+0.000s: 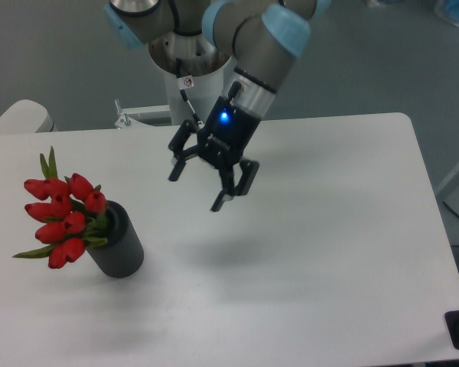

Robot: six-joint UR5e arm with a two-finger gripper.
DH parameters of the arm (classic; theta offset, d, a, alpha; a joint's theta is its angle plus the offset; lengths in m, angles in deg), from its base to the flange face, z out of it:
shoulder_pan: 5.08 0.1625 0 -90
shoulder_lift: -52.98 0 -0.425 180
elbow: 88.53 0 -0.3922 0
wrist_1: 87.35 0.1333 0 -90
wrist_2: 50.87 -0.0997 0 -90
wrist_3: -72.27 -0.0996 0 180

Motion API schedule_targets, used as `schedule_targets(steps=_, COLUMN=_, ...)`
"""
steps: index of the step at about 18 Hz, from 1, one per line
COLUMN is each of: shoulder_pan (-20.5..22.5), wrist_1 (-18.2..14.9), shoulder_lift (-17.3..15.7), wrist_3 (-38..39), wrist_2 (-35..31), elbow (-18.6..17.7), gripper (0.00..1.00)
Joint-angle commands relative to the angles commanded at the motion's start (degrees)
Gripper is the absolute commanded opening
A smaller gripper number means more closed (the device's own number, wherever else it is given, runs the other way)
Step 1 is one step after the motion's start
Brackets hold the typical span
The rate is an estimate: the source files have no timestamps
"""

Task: Insert the flowers into the vase

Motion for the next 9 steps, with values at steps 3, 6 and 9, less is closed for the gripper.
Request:
schedule_targets(steps=3, shoulder_pan=-0.2, wrist_1=-2.5, shoulder_lift=0.0, wrist_3=-0.6, wrist_2=-0.7, elbow=3.1, gripper=1.00)
schedule_targets(steps=6, shoulder_pan=0.0, wrist_1=-4.7, shoulder_lift=0.2, wrist_3=-8.1, wrist_2=-4.5, elbow=4.4, gripper=1.00)
schedule_targets(steps=9, shoulder_pan=0.0, wrist_1=-10.9, shoulder_lift=0.2, wrist_3=-16.7, wrist_2=-12.6, elbow=6.7, gripper=1.00)
